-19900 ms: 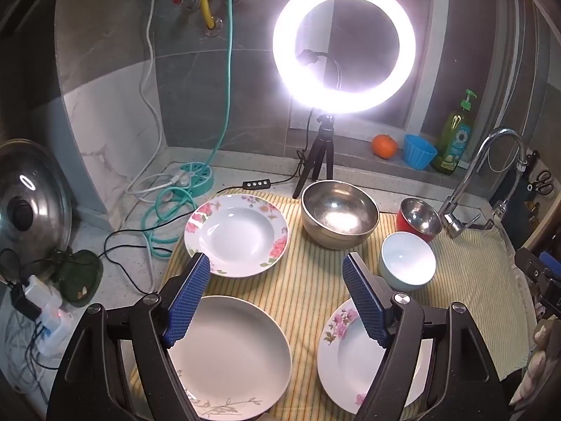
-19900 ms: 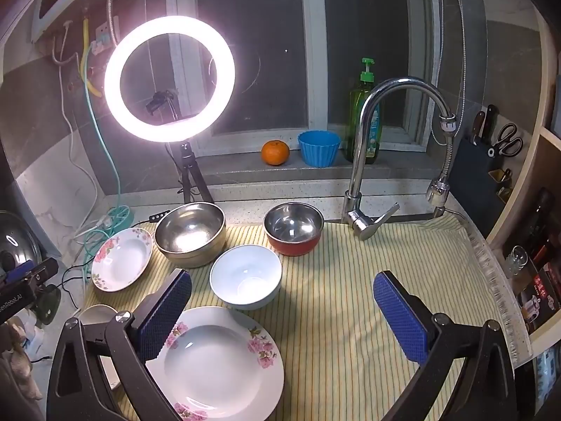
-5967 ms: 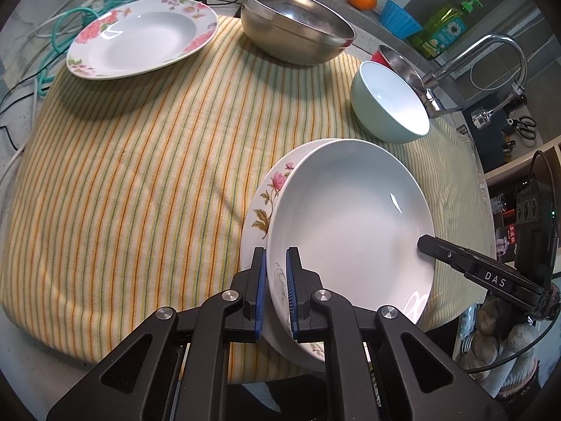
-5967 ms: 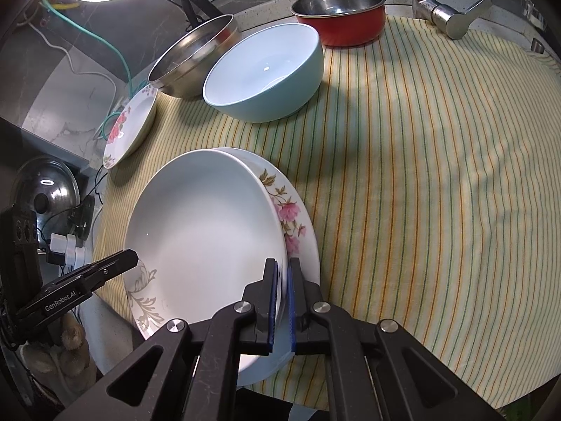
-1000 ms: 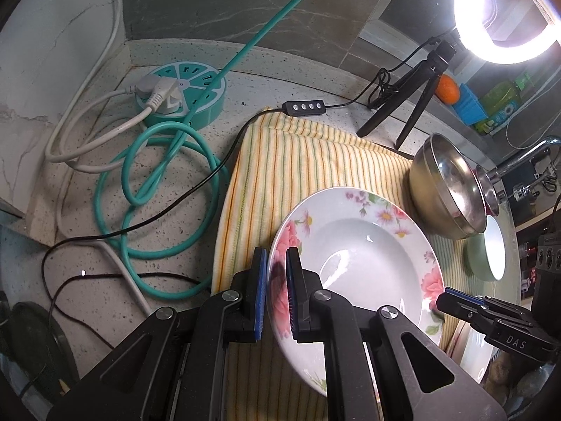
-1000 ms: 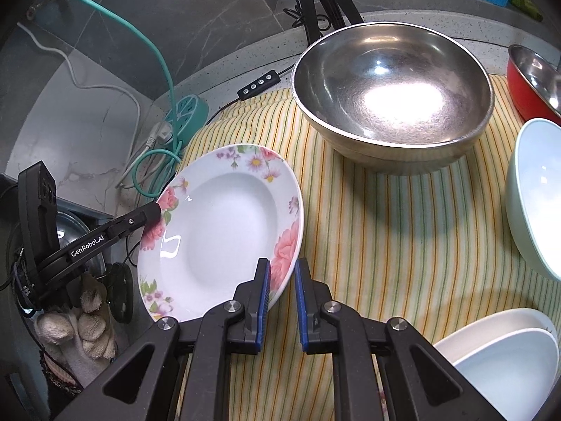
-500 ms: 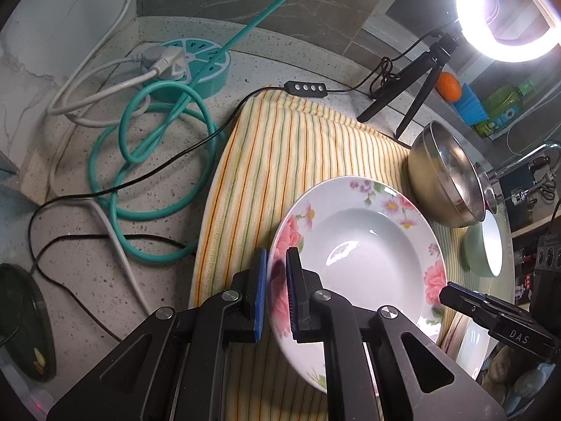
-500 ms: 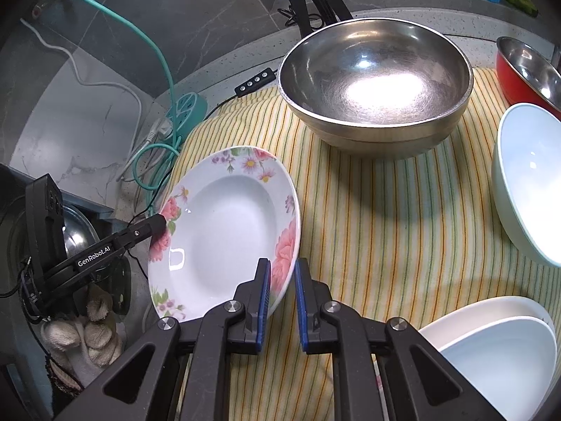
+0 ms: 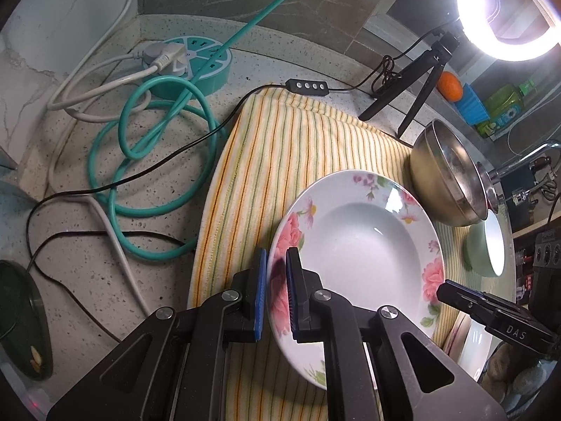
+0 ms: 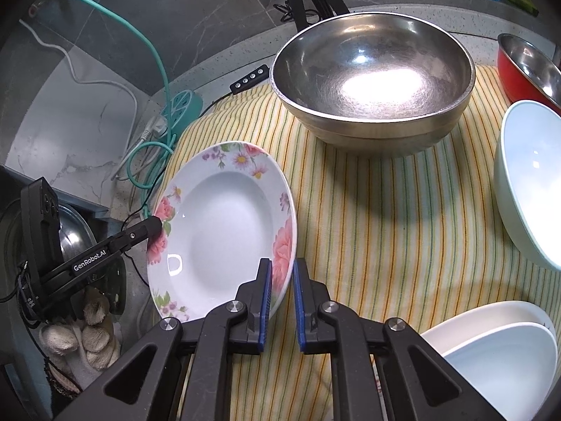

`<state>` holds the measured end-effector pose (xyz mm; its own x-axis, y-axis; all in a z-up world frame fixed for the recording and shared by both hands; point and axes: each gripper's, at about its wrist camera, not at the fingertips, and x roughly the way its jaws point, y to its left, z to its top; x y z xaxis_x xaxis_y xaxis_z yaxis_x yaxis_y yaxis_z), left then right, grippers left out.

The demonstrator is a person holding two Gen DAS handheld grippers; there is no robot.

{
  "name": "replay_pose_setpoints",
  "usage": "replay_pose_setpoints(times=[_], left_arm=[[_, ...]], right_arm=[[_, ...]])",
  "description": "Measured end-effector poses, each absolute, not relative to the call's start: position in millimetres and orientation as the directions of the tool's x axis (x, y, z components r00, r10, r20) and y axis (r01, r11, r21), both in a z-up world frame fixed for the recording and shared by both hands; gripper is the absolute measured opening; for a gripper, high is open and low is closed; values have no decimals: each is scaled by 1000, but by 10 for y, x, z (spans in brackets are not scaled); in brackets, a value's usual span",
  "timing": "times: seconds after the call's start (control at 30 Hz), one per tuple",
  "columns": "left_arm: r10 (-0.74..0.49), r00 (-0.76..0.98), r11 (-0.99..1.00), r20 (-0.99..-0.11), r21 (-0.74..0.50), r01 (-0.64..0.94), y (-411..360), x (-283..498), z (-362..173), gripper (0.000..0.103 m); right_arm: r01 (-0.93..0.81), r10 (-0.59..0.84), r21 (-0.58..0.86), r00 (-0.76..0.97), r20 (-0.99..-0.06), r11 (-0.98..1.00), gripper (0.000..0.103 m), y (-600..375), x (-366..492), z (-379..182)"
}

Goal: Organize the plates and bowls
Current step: 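Lift the rose-rimmed plate with the left tool, then carry the rose-rimmed plate with the left tool onto the white plate stack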

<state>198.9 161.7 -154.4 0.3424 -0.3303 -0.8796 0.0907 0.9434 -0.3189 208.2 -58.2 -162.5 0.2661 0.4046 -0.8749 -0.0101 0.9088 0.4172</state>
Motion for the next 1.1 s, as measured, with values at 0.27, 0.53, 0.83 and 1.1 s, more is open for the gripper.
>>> replay_pose_setpoints(times=[0.27,0.53,0.83,1.1], left_arm=[[-347,333,938,-877,-331,104,1630,2001,-1556,9],[-366,319,931,-874,-346,119,1639,2025,-1588,10],[-377,314,926,-871,-361,108,1648,1996,-1565,9],[-390,336,920,-857,-381,97,1632,1874,-1431,9]], right_arm=[[5,405,419,250,-879,908,11,-576,2134,-1709],[21,433,448,221,-874,894,11,-590,2186,-1801],[2,422,436,245,-873,900,11,-600,2170,-1716],[-33,437,446,273,-857,895,11,-683,2104,-1558]])
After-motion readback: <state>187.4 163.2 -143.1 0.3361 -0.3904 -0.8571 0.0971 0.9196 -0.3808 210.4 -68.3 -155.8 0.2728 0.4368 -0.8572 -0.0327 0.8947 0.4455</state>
